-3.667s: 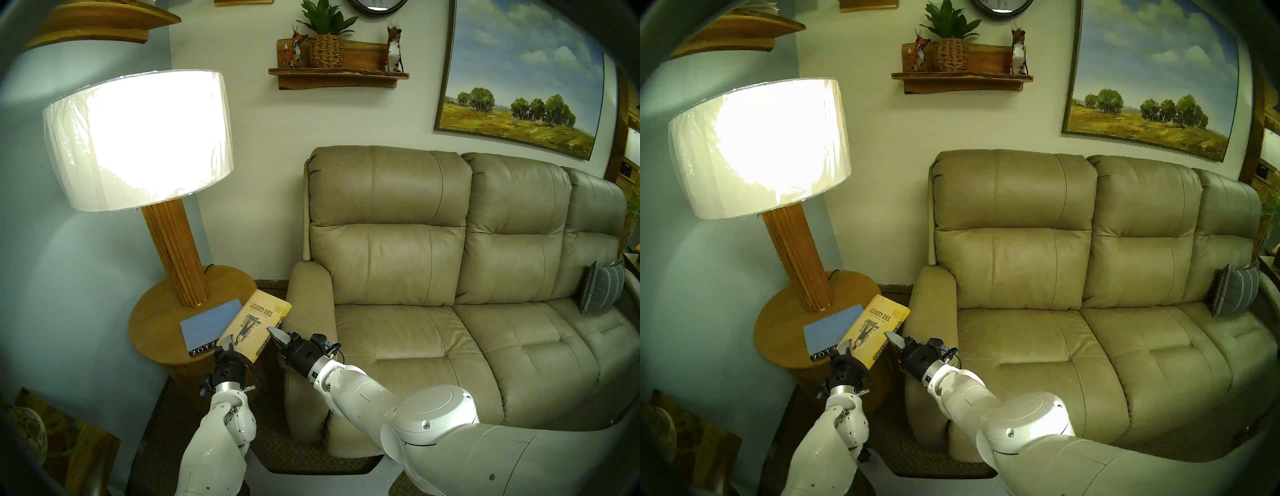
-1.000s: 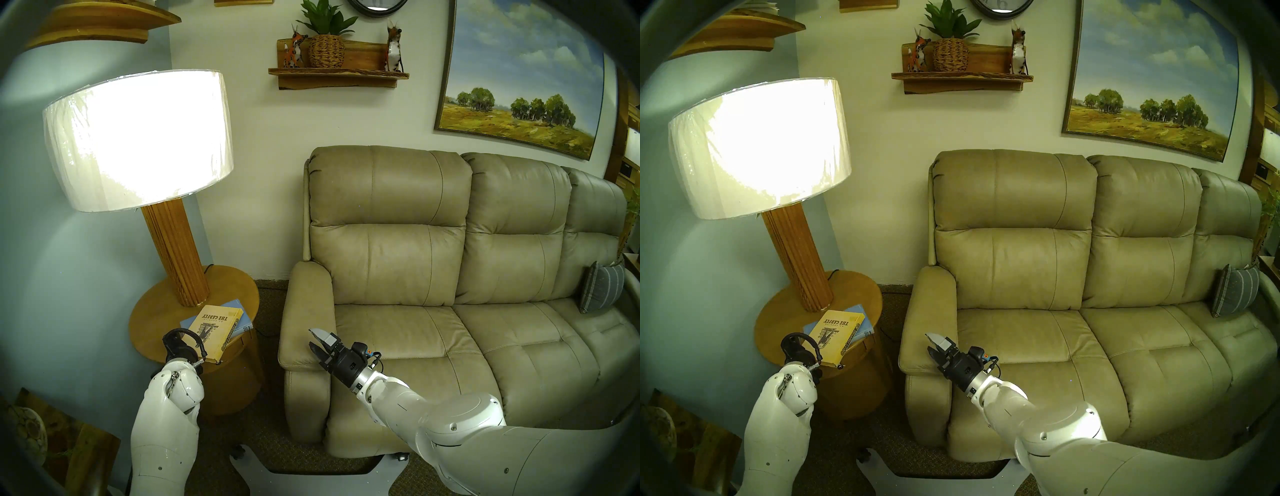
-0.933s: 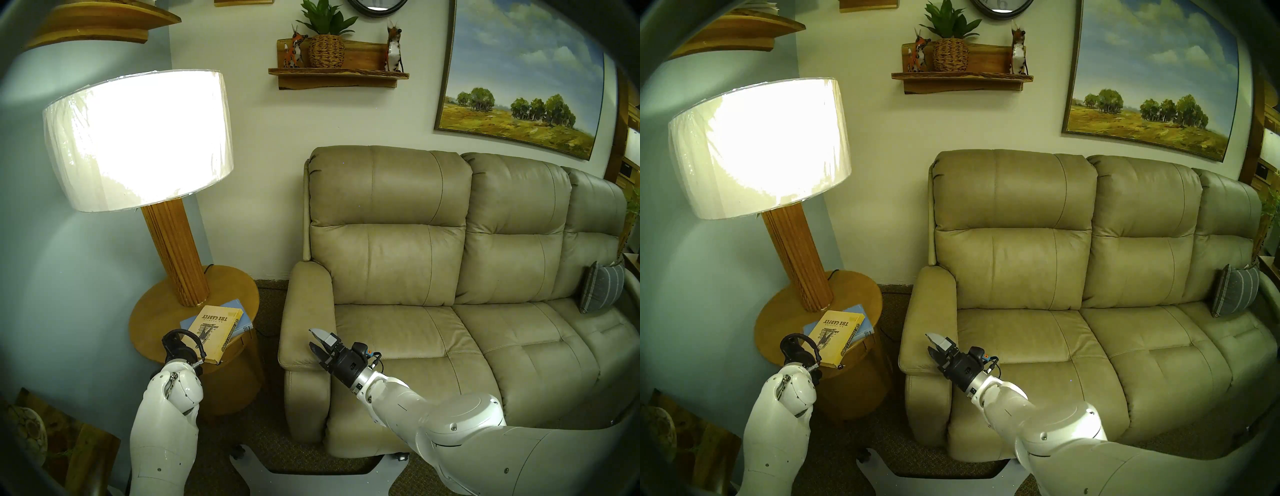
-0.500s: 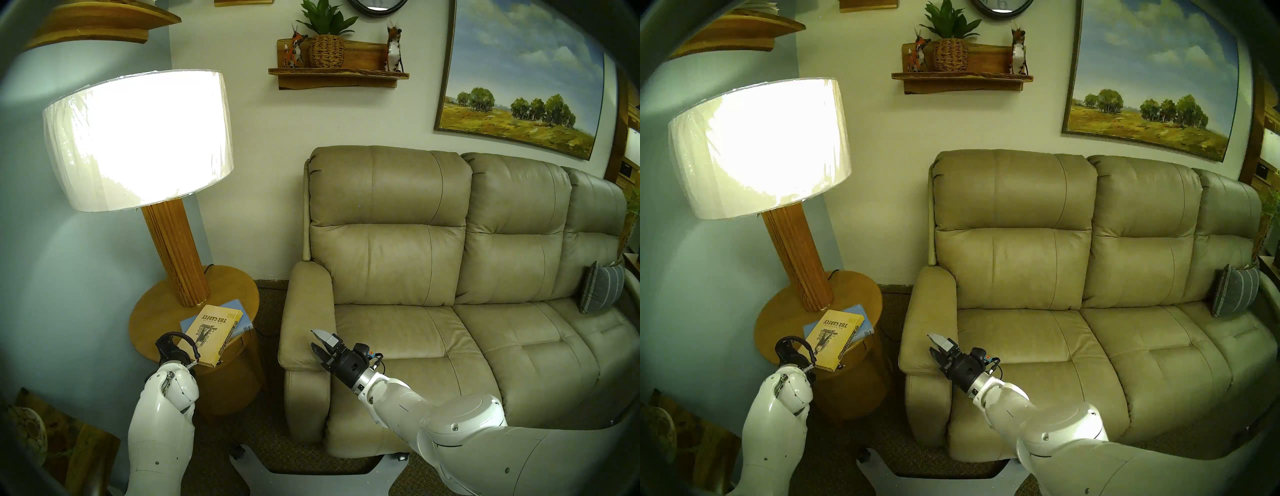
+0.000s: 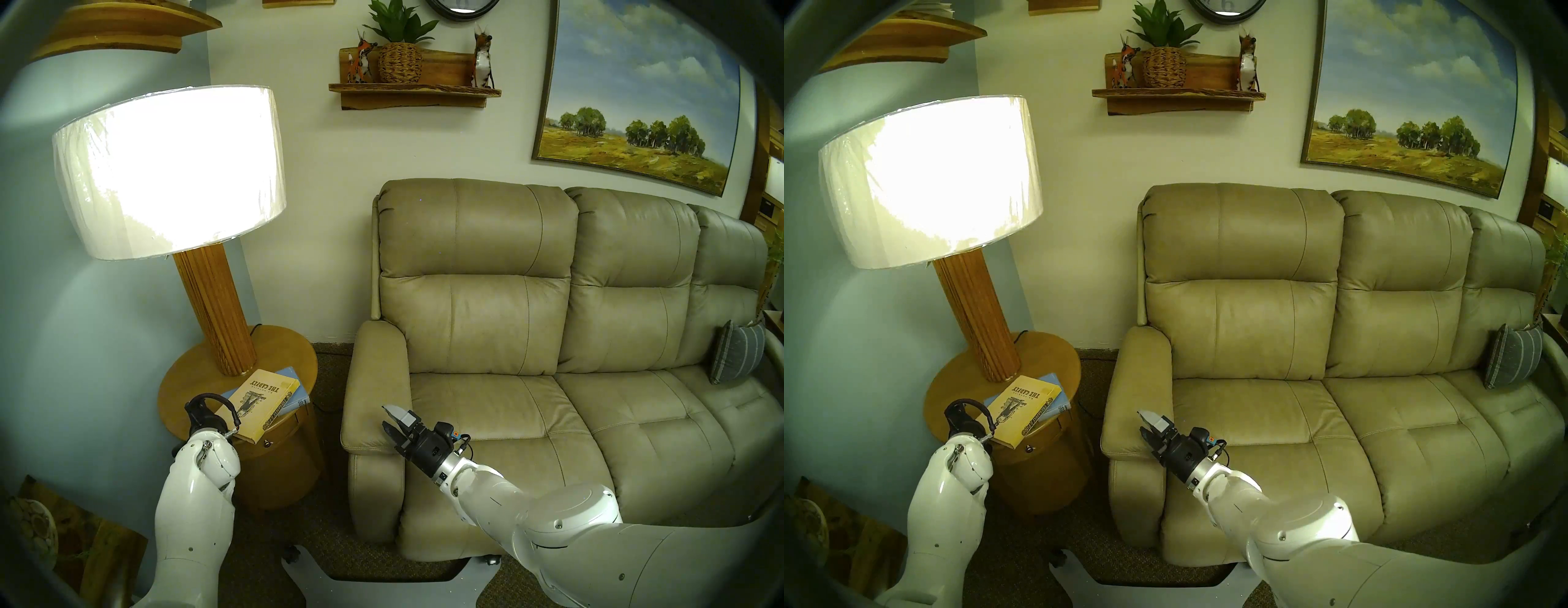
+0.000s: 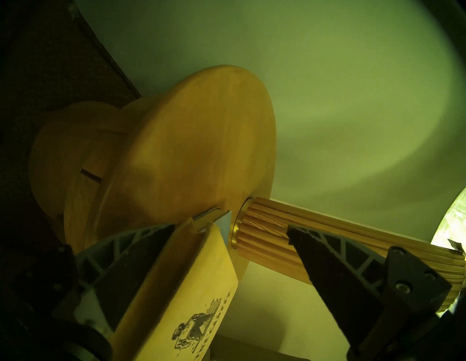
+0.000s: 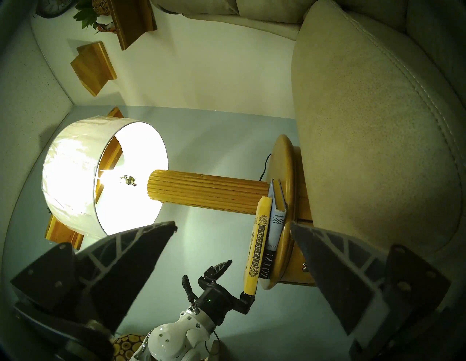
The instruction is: Move books from sofa to side table
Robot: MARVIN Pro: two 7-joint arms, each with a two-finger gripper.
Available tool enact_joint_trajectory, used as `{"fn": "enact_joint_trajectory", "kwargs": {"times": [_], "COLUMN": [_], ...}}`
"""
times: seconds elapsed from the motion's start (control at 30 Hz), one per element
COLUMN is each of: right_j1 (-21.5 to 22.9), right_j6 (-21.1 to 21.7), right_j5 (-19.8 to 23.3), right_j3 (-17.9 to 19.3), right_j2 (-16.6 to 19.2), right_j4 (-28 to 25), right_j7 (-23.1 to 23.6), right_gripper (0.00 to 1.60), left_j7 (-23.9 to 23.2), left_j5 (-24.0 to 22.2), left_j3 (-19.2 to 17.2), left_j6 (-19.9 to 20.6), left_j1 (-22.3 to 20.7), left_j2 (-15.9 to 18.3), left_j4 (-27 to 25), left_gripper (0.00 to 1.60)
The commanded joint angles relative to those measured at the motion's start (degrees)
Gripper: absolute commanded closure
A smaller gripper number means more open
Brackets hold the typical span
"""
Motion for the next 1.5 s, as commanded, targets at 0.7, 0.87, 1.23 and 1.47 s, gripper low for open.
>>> {"fn": "enact_joint_trajectory", "kwargs": {"times": [0.7,0.87,1.23,1.47], "right_j1": [-0.2,-0.8,-3.8,-5.6], "right_j6": [-0.4,-0.2,-1.0,-1.4], "right_j5": [0.5,1.0,-1.0,-2.1], "right_j3": [0.3,1.0,-0.6,-1.1], "right_j2": [0.6,1.3,5.7,7.2], "right_j4": [0.7,0.8,0.4,0.8], "right_j7": [3.8,5.7,8.8,12.5], "right_gripper": [0.00,0.00,0.00,0.00], "left_j7": [-11.9,-15.0,-24.1,-29.3], "left_j5": [3.6,5.6,9.6,10.8], "left_j3": [0.4,1.9,5.7,8.5], "left_j6": [2.1,4.5,6.3,7.3], "left_j1": [12.0,15.9,23.8,27.9], "left_j2": [-2.9,-4.5,-8.8,-9.8], "left_j4": [-13.7,-16.8,-19.1,-20.6], "left_gripper": [0.00,0.00,0.00,0.00]}}
